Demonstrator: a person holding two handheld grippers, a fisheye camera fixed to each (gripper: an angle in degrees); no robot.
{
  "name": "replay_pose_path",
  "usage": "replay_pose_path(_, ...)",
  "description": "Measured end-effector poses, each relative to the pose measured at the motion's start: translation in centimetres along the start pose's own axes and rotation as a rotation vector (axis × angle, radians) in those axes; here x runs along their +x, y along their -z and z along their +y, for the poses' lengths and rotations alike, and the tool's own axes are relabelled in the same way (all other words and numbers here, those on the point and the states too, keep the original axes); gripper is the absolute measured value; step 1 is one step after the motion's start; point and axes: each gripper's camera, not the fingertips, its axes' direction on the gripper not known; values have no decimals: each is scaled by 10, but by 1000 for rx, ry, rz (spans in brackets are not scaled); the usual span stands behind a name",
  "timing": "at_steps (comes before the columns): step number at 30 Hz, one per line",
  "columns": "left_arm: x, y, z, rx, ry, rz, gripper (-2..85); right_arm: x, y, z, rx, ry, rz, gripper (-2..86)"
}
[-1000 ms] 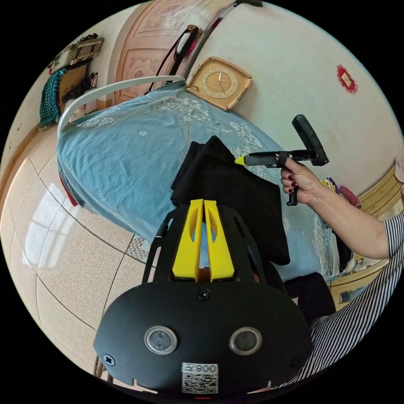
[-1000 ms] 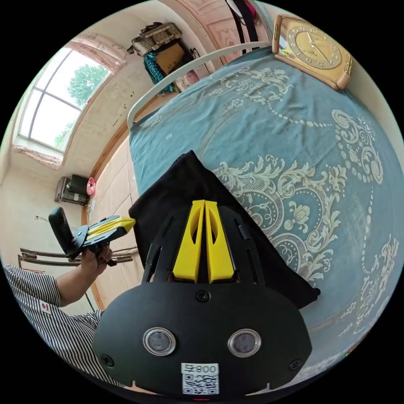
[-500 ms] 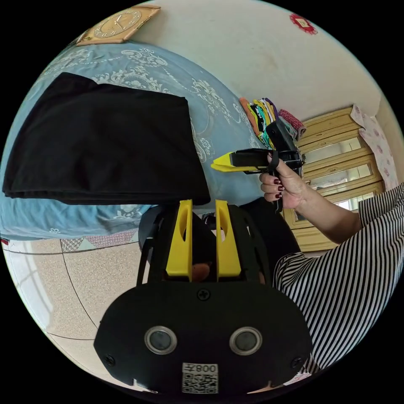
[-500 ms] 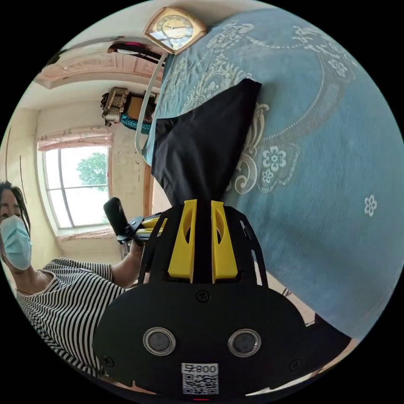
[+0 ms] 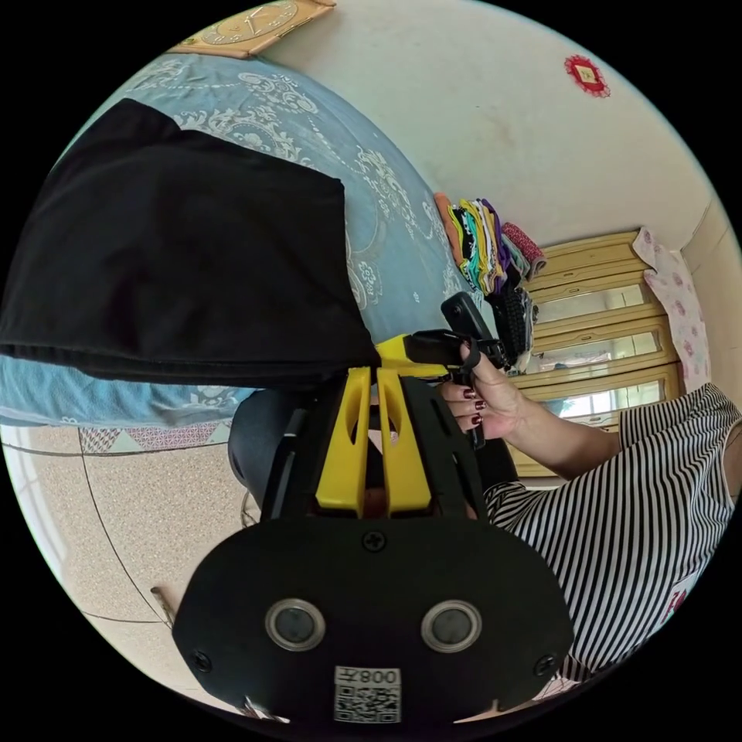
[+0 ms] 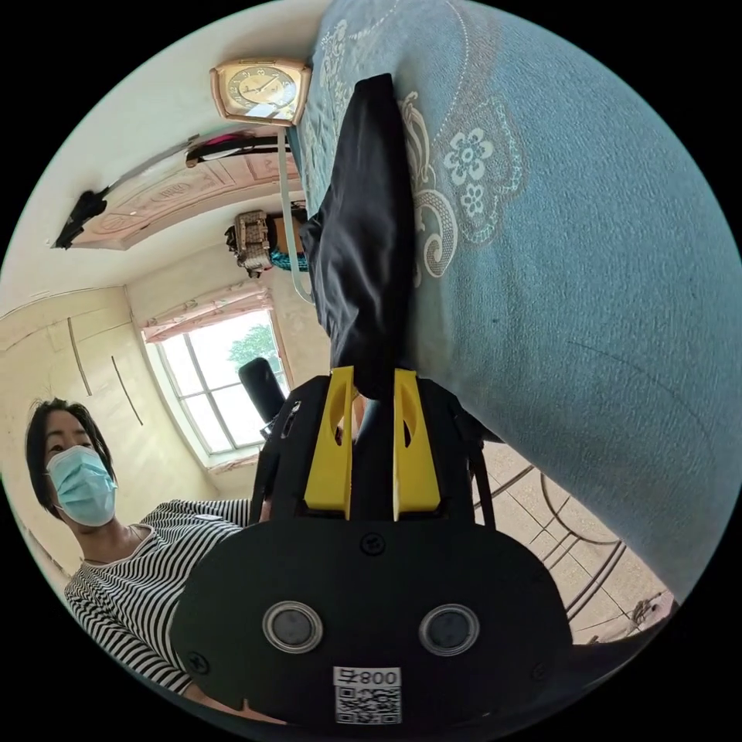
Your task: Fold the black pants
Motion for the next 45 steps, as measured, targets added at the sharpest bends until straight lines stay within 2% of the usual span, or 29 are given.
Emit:
replay_pose_path(4,-10,19,6,12,13,-5,28,6,11,1,3,-21,-53,72)
replay_pose_path(7,-29,49,23,85,67,17,44,2,22,6,2,-2,-59,46)
replay_pose_path(10,-71,84,48,232,219,127,84,-9,34,11,6,24,-71,35)
replay_pose_path(14,-138,127,84,519,429,324,132,-35,46,15,-1,89,-89,28)
replay_pose_path(18,-176,161,103,729,525,375,142,-55,53,18,0,133,-101,26)
replay_pose_path(21,-197,177,108,783,570,399,144,-71,57,20,-4,165,-113,26)
replay_pose_path(32,-234,220,95,799,630,380,97,-97,62,36,5,212,-114,24)
replay_pose_path(45,-201,253,93,714,523,276,66,-83,68,87,16,188,-33,22)
